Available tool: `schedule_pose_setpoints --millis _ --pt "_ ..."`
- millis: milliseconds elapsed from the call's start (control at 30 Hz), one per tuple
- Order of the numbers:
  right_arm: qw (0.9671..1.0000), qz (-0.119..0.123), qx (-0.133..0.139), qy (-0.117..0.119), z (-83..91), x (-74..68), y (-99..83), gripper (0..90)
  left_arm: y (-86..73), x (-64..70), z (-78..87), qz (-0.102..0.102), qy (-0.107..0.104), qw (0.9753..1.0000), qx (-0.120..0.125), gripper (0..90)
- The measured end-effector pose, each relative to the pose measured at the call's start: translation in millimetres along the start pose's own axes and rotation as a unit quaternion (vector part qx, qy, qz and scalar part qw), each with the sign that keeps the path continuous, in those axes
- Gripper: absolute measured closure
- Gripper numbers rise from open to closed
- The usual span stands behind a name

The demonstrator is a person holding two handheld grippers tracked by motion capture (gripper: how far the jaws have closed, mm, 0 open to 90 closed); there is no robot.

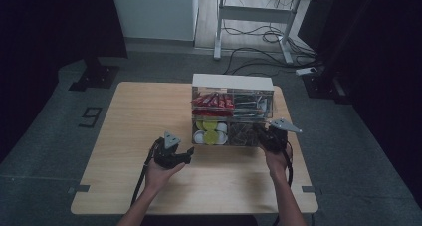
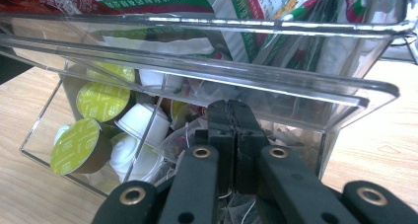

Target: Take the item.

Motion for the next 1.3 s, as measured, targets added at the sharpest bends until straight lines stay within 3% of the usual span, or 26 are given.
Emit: schedule_pose_setpoints --millis 167,267,533,1300 --pt "1.0 0.0 0.0 0.001 0.0 0.1 0.0 87.8 3.3 4.4 -5.4 -0.004 0.001 1.0 -0.002 28.8" --pt "1.0 0.0 0.0 0.0 -0.5 0.1 -0.3 87.8 3.9 8.6 -9.6 0.004 -0.011 0.9999 -0.007 28.5" --pt "1.0 0.0 -0.001 0.002 -1.4 -0.3 -0.4 87.7 6.9 14.5 -17.5 0.01 -0.009 0.9999 -0.007 28.5" --pt "1.0 0.002 -0.004 0.004 -2.2 -1.5 0.4 87.7 16.5 32.4 -31.0 0.006 -0.016 0.9998 -0.008 28.7"
Point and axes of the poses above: each handheld gripper's, and its own axes: z roughly backward along the jaws, y roughly out of its top, x roughly to its right, the point moved 6 cm from there along -z, roughly forward along the jaws, and after that the axes turned 12 degrees about y, right-handed, at the moved point
